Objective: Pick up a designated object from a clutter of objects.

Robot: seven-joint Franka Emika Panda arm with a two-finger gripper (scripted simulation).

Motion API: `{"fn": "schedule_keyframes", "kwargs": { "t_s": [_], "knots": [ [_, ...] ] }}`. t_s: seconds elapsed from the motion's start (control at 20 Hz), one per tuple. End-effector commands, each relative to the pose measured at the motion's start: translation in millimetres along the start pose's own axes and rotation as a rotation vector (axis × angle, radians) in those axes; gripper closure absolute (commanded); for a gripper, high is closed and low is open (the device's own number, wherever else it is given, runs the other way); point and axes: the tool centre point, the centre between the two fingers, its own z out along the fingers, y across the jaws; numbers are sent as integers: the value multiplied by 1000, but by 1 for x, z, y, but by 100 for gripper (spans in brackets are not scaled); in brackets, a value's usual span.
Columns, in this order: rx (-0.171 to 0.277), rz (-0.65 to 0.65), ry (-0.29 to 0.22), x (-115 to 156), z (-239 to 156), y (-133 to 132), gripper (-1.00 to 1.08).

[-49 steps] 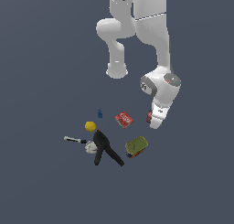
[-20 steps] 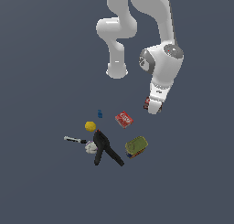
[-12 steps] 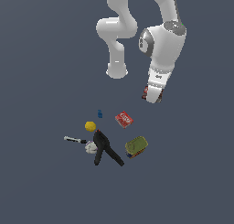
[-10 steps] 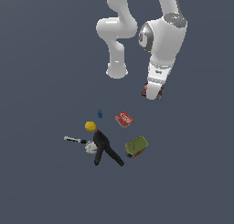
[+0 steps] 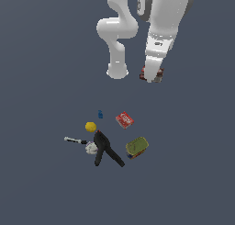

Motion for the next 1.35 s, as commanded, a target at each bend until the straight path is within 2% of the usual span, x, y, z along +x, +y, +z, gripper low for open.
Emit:
{"fn": "schedule_keyframes", "kwargs": {
  "t_s": [0.0,0.35,0.65,0.95,1.3],
  "knots": [
    [1,0,0,-7,-23,-1,108],
    [0,2,-2,-25,-82,0,108],
    [-1,3,-4,-35,-117,2,108],
    [-2,3,-5,-40,-135,3,108],
    [-2,3,-5,-39,-137,4,108]
  ]
}}
